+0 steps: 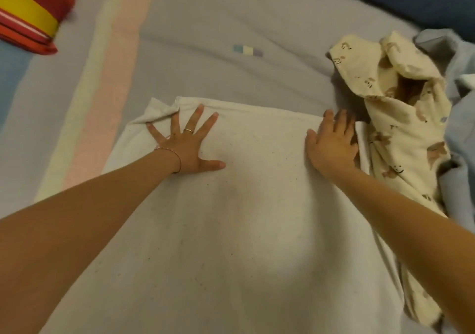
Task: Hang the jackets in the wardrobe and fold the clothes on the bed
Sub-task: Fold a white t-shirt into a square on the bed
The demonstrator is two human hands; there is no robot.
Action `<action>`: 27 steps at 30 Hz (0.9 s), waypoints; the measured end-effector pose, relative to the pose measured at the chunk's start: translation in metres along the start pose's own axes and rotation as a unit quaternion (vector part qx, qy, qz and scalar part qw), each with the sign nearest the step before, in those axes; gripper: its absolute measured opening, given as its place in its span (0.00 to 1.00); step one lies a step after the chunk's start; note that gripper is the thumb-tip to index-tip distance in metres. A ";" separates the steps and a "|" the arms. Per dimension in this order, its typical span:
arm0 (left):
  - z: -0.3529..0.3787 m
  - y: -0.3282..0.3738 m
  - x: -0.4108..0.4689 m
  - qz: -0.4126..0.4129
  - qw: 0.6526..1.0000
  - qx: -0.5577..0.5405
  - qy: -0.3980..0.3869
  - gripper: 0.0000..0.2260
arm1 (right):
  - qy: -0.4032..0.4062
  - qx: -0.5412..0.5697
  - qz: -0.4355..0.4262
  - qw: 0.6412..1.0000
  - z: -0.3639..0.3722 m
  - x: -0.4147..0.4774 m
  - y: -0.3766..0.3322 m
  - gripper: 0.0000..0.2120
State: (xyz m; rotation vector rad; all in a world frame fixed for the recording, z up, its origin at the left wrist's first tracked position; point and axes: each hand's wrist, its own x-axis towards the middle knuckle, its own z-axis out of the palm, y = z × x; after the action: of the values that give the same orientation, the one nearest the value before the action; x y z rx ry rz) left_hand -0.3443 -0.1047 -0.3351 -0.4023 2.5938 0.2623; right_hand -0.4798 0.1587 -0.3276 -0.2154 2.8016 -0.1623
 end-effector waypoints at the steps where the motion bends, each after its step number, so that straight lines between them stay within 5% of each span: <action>1: -0.002 0.000 0.000 -0.001 1.000 0.000 -0.005 0.47 | 0.010 -0.035 -0.049 0.998 0.000 -0.011 -0.012 0.30; 5: -0.005 -0.002 0.002 0.006 1.000 -0.004 -0.020 0.48 | -0.111 -0.125 -0.361 0.917 0.018 -0.044 -0.040 0.31; 7: -0.005 -0.003 0.004 0.016 1.000 -0.006 -0.022 0.48 | -0.107 -0.137 -0.331 0.927 0.017 -0.022 -0.030 0.33; 10: -0.007 -0.005 0.005 0.019 1.000 -0.001 -0.025 0.48 | -0.071 -0.064 -0.107 0.990 0.006 0.024 -0.015 0.31; 12: -0.005 -0.003 0.005 0.027 0.999 0.001 -0.026 0.47 | -0.055 -0.022 -0.004 0.998 0.002 0.032 -0.026 0.30; 14: -0.007 -0.002 0.004 0.025 0.999 0.000 -0.040 0.47 | 0.004 -0.023 -0.033 0.999 0.010 0.013 -0.062 0.28; 16: -0.013 -0.004 0.004 0.021 1.000 0.008 -0.018 0.41 | 0.038 0.035 -0.167 0.985 0.029 -0.019 -0.100 0.27; 19: -0.036 -0.018 -0.002 0.082 0.972 -0.036 0.218 0.12 | 0.033 0.029 -0.257 0.965 0.056 -0.046 -0.133 0.26; 21: -0.051 -0.043 -0.001 0.081 0.940 -0.090 0.320 0.09 | 0.063 0.022 -0.208 0.976 0.065 -0.046 -0.139 0.28; 25: -0.071 -0.098 0.023 0.011 0.972 -0.173 0.160 0.25 | 0.085 0.024 -0.209 0.974 0.073 -0.045 -0.140 0.28; 27: -0.074 -0.104 0.028 0.000 0.967 -0.242 0.086 0.20 | 0.091 0.031 -0.208 0.973 0.072 -0.044 -0.139 0.27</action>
State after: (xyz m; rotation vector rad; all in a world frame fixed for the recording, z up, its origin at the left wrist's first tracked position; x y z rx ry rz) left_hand -0.3667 -0.2276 -0.2968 -0.6148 2.6788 0.9062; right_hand -0.3969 0.0229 -0.3629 -0.8090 2.8868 -0.3843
